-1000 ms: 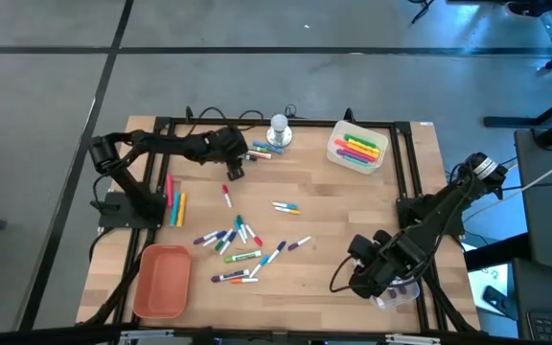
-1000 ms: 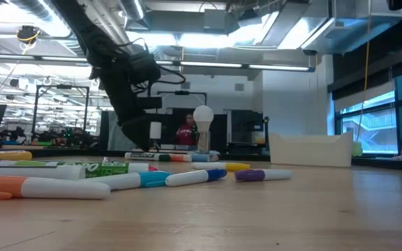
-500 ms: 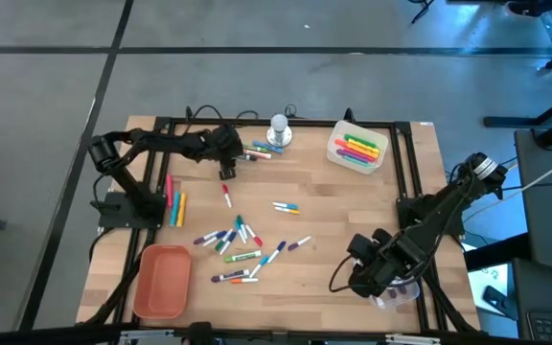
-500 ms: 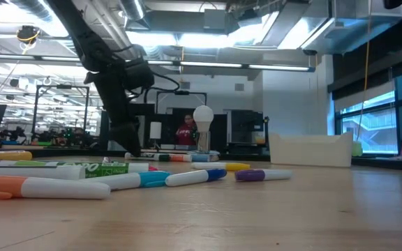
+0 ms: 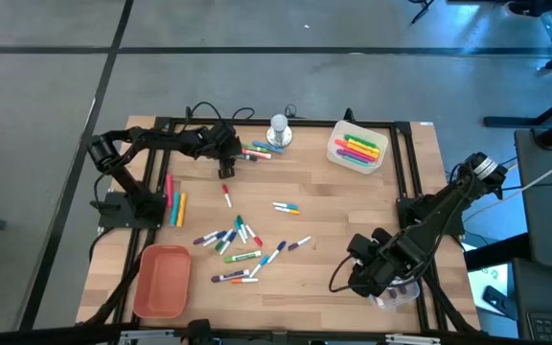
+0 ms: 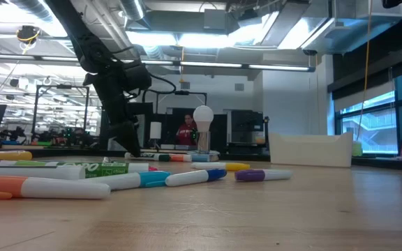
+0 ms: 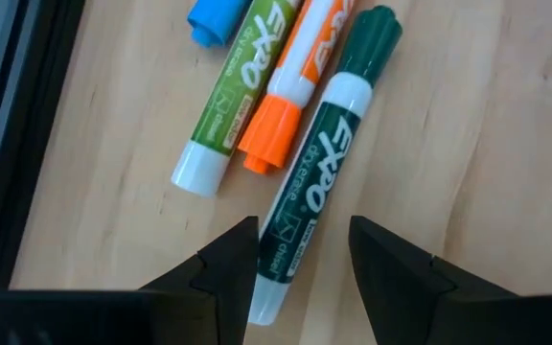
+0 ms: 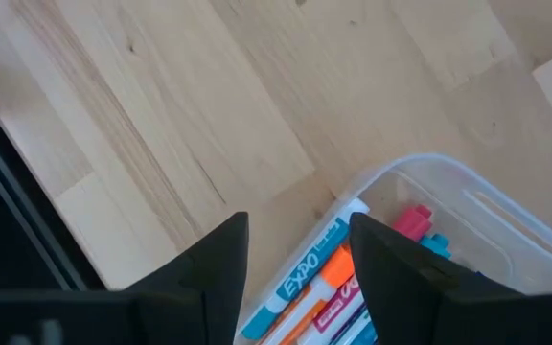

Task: Pick & Place Markers
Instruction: Put the medium green marker pen into the transparent bin

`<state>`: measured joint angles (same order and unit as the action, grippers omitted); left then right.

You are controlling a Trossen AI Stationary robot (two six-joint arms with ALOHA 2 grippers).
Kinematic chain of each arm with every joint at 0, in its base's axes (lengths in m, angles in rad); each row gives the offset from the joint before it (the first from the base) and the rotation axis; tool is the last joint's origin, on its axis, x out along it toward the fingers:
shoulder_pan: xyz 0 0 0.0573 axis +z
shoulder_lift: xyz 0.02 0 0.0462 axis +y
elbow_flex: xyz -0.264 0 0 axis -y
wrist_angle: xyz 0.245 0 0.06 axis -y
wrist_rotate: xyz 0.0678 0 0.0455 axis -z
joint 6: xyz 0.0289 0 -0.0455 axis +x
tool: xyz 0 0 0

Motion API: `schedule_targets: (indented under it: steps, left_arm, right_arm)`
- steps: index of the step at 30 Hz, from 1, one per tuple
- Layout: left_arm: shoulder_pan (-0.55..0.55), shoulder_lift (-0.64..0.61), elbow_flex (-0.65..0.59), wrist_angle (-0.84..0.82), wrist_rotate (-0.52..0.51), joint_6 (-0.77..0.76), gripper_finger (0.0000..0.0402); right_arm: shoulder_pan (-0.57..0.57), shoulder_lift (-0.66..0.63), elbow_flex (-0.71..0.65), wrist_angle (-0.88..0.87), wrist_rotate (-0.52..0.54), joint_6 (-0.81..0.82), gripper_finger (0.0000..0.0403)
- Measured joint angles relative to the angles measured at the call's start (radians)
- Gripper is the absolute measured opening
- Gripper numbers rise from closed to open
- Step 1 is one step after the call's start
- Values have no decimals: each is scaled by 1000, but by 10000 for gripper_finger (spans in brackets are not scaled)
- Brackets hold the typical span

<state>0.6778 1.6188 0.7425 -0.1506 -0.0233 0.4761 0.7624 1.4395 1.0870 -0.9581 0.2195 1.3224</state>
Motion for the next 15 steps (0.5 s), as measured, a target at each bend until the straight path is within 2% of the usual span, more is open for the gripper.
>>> schedule_targets:
  steps: [7,11,15]
  left_arm:
    - [6,0,0,-12,5,-44,152]
    - [6,2,0,-40,70,-49,148]
    - [-11,30,-1,-40,127,-160,148]
  right_arm:
    - [0,0,0,1,0,-21,182]
    - [0,0,0,4,0,-26,182]
    - [6,0,0,4,13,-30,182]
